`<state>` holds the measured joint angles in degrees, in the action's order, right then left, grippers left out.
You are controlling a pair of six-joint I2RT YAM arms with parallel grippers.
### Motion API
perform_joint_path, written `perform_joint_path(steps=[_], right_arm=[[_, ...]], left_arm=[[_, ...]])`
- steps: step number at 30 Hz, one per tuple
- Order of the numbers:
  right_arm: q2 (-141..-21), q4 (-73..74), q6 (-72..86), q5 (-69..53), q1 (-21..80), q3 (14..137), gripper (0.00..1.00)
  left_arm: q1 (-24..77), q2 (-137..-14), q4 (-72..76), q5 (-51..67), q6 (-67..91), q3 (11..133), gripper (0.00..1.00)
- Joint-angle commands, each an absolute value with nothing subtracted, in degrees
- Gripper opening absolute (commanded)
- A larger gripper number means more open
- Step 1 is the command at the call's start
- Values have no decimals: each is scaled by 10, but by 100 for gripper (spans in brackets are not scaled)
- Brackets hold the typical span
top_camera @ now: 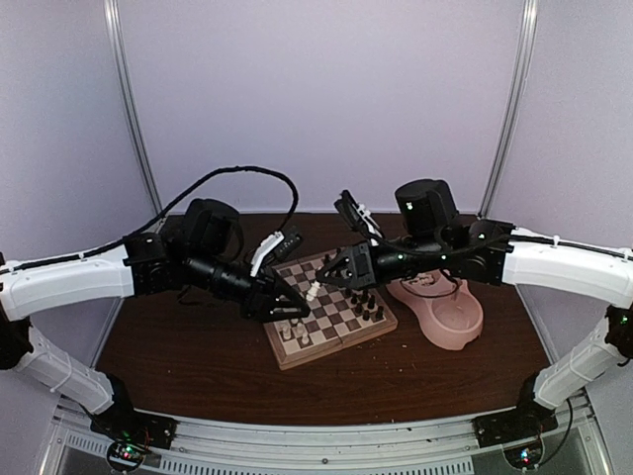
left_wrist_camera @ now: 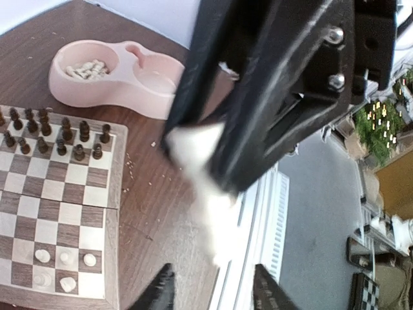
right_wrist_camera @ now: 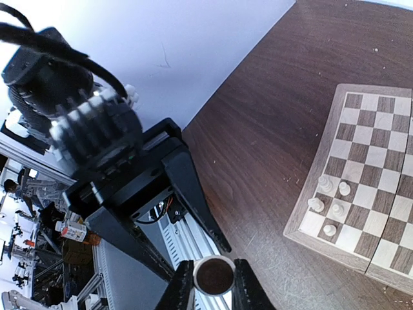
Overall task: Set up the chess pieces on the board
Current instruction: Pass from the left arm to the right, then pass from the right arm to the left
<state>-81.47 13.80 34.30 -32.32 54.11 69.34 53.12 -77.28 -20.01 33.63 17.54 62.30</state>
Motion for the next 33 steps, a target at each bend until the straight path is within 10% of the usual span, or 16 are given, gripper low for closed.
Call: perform_joint_path(steps=[1, 13, 33], right_arm=[[-774, 26, 370, -276, 538, 660, 7], [-748, -227, 406, -222, 538, 566, 8], [-768, -294, 409, -239, 548, 550, 8]], left_arm=[[518, -721, -35, 316, 276, 564, 47], [517, -685, 284, 270, 535, 464, 50], [518, -709, 312, 240, 575, 487, 40]])
